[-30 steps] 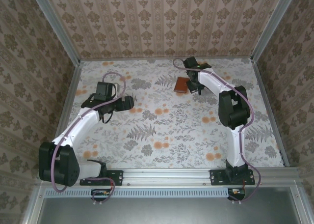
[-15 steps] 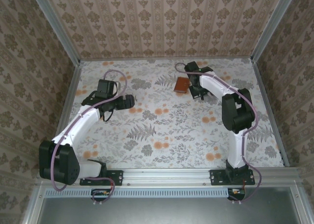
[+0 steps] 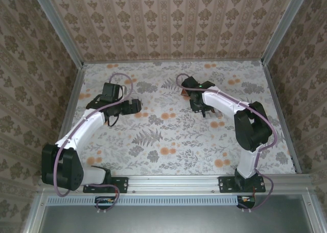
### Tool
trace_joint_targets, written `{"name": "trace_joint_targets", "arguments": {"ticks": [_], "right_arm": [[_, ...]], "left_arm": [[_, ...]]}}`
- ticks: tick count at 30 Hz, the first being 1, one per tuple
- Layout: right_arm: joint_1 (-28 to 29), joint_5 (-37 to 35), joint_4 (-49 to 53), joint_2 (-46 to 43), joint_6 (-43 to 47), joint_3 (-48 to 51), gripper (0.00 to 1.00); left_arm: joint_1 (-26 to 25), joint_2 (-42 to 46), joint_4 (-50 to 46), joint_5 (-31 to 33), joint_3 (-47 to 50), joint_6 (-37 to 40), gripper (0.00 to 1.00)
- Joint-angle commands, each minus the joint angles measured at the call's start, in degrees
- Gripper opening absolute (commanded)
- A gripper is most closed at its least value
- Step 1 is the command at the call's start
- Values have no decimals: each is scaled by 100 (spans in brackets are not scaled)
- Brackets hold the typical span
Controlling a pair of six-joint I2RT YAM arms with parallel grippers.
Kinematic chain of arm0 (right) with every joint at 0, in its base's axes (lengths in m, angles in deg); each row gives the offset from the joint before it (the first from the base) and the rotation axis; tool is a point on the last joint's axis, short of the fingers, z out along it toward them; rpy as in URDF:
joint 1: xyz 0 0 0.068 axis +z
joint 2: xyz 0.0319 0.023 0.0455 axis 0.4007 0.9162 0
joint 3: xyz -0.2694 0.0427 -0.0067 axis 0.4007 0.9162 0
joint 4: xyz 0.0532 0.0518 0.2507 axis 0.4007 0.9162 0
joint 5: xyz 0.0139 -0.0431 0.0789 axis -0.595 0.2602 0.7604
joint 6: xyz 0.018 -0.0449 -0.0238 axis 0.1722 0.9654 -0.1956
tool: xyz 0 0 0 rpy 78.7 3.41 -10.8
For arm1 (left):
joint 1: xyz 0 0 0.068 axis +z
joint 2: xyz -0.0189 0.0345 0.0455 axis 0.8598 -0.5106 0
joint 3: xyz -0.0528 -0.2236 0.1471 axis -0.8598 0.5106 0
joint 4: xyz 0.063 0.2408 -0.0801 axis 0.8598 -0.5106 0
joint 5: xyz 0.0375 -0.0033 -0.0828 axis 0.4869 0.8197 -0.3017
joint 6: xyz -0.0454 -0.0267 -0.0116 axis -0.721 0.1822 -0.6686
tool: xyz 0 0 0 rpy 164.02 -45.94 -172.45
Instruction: Put the credit cards into the card holder
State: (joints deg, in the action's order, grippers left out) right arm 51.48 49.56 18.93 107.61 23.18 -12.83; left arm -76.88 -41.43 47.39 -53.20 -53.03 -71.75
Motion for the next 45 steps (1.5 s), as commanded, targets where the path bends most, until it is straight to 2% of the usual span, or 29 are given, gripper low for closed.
{"name": "trace_joint_targets", "arguments": {"ticks": [1, 4, 12, 15, 17, 20, 29, 36, 40, 45], "right_arm": [[-52, -192, -211, -395, -47, 34, 36], [-102, -184, -297, -564, 415, 37, 47], [-581, -157, -251, -117, 1153, -44, 48], [-709, 194, -297, 45, 1265, -58, 48], [-757, 374, -320, 101, 1268, -54, 49], [-758, 460, -338, 156, 1327, -74, 56], [-770, 539, -237, 277, 1408, -187, 56], [-773, 557, -396, -194, 1382, -221, 56], [-773, 868, -526, -116, 1291, -558, 56], [-773, 1080, -694, 419, 986, -1253, 58]], "left_arm": [[-54, 65, -86, -84, 113, -73, 100], [-52, 195, -91, 11, 233, -53, 100], [-51, 251, -86, 35, 323, -76, 100], [-52, 242, -95, 48, 332, -59, 100], [-57, 242, -95, 52, 335, -64, 100], [-52, 231, -78, 58, 351, -57, 100], [-61, -4, 0, -42, 279, -128, 100], [-96, -105, 11, -139, 223, -142, 100], [-96, -143, 14, -183, 165, -146, 100], [-95, -144, -28, -206, 109, -129, 100]]}}
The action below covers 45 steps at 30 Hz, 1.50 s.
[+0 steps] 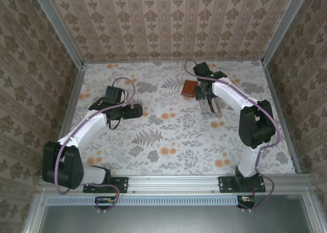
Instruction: Put the credit cards into the card holder
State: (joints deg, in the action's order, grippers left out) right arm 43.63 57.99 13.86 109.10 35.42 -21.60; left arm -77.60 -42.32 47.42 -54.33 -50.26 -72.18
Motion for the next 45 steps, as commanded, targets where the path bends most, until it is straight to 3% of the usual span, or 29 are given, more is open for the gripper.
{"name": "trace_joint_targets", "arguments": {"ticks": [1, 8, 21, 28, 31, 36, 38, 42, 45], "right_arm": [[3, 275, -252, 409, -291, -503, 59], [-395, 996, -389, 1341, -786, -1340, 64], [-1067, 3388, -931, 2221, -1461, -1596, 62], [-1122, 3922, -1024, 2610, -1624, -1811, 59], [-1139, 4036, -1130, 2648, -1670, -1777, 53], [-1232, 4659, -1513, 2607, -1592, -1681, 17], [-1245, 4915, -1689, 2496, -1491, -1597, 11], [-1194, 5206, -2181, 2007, -1307, -1256, 7], [-1076, 5126, -2311, 1534, -980, -953, 0]], "left_arm": [[-24, -55, -52, -90, -169, -75, 100], [-24, 18, -106, -120, -65, -53, 100], [-24, 7, -128, -112, -66, -64, 100], [-24, 16, -115, -96, 29, -147, 100], [-24, 21, -111, -98, 42, -173, 100], [-24, 33, -136, -115, 24, -212, 100], [-16, 64, -132, -248, -16, -194, 100], [77, 171, -78, -746, -176, -212, 100], [284, 308, 178, -1306, -131, -426, 100]]}}
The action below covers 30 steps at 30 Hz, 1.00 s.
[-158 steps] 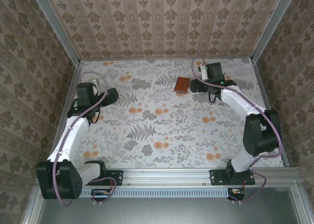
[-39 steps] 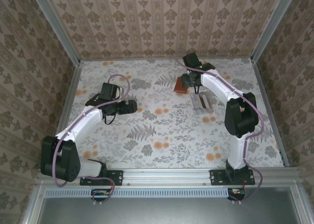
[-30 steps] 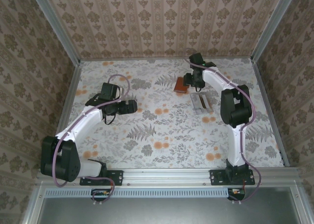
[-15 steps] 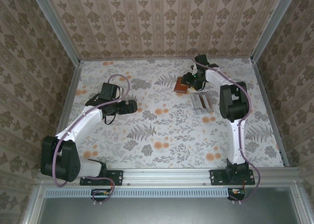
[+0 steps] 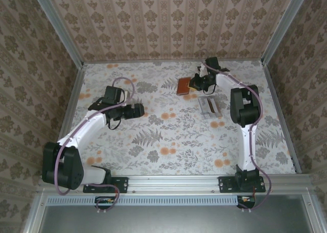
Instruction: Put the credit cards into the card holder
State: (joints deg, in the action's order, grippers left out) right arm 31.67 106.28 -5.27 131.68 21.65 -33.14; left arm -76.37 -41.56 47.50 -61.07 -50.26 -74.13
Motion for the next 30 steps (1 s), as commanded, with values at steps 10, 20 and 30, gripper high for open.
{"name": "trace_joint_targets", "arguments": {"ticks": [10, 20, 30], "right_arm": [[1620, -1779, -2019, -3457, 3420, 3428, 0], [3393, -2593, -3149, -4360, 8518, 5698, 0], [4029, -3696, -3771, -4580, 9660, 6365, 38]], "left_arm": [[850, 499, 818, -2012, 387, -976, 100], [875, 731, 724, -2343, 708, -1097, 100], [214, 621, 1265, -2289, 1238, -1374, 99]]}}
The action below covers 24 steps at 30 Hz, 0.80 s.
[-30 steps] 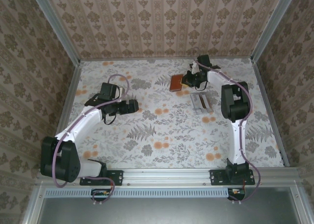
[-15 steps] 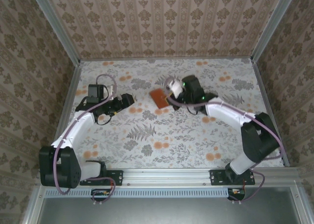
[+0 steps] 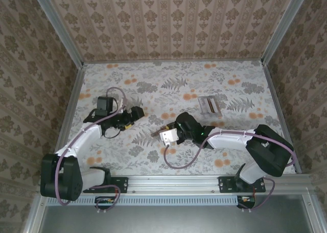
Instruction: Put the credit cards into the card holder
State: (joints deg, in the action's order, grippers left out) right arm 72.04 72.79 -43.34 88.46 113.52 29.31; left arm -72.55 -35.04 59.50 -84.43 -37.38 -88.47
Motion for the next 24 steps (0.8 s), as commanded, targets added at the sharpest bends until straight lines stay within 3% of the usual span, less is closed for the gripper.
{"name": "trace_joint_targets", "arguments": {"ticks": [1, 6, 9, 12, 16, 19, 21, 24], "right_arm": [[-4, -351, 205, -370, 405, 137, 45], [-63, -531, 571, -962, -1331, 127, 55], [-70, -657, 477, -1381, -3904, 119, 55], [-173, -828, 906, -1581, -6513, 48, 61], [-489, -943, 2944, -1138, -10166, -816, 57], [-771, 500, 3296, -393, -11105, -1060, 45], [-764, 887, 2920, -117, -11397, -930, 40], [-814, 1079, 2397, 100, -11723, -727, 39]], "left_arm": [[-223, -67, -21, 113, -51, 124, 99], [-392, -255, 100, 174, 125, 146, 97], [-621, -541, 162, 571, 84, 252, 94], [-868, -912, 171, 636, -72, 440, 83], [-1174, -1449, 60, 772, -341, 745, 72], [-1251, -1905, -124, 783, -602, 1090, 70], [-1411, -2203, 171, 284, -639, 1132, 68], [-1434, -2581, 496, -236, -657, 1007, 61]]}}
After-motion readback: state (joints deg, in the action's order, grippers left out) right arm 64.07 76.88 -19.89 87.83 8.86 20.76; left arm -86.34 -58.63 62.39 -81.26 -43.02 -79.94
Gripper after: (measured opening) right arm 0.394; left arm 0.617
